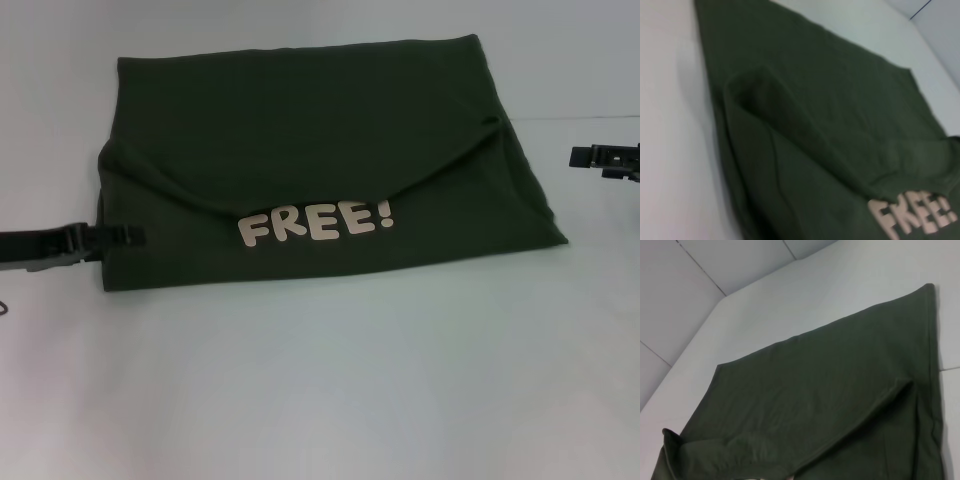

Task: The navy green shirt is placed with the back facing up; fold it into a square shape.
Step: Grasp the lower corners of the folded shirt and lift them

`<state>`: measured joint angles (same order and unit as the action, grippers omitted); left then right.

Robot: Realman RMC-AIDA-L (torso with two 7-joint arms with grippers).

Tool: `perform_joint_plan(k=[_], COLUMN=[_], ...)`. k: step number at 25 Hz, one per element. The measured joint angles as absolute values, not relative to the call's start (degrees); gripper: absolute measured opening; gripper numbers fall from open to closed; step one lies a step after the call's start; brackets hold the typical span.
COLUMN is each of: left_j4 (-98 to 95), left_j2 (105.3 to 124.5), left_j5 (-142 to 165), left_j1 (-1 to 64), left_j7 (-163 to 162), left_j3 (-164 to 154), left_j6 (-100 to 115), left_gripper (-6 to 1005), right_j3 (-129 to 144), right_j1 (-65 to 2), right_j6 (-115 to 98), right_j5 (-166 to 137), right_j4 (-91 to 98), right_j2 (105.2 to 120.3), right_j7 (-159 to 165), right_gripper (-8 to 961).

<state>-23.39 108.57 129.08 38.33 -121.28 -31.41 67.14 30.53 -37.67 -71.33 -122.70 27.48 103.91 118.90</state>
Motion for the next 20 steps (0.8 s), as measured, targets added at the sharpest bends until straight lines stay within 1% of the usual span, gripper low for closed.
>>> perform_joint_plan(k=[1, 5, 15, 20], left_j4=[-23.39, -23.42, -22.57, -22.08], left_j2=[108.57, 109.6, 110.06, 110.68], left_j5=[129.08, 129.09, 129.14, 128.98], left_j1=[38.33, 38.16, 38.65, 38.49], left_j7=[-121.28, -119.05, -118.09, -117.78], left_j3=[-31.41, -33.04, -33.76, -34.01], left_j6=[67.14, 63.33, 62.52, 62.33], left_gripper=[904, 903, 901, 900], right_j3=[30.53, 31.67, 32.65, 33.24], right_j1=[-37.67, -37.63, -37.61, -37.61], right_j6=[-71.33, -71.45, -71.52, -71.64], right_j5=[-122.7, -122.7, -122.71, -122.75], right_j4=[27.48, 27.44, 27.41, 27.42], right_j2=[103.91, 103.82, 103.97, 104.05], right_j7=[118.9, 118.91, 119.42, 119.52], right_gripper=[824, 823, 822, 822])
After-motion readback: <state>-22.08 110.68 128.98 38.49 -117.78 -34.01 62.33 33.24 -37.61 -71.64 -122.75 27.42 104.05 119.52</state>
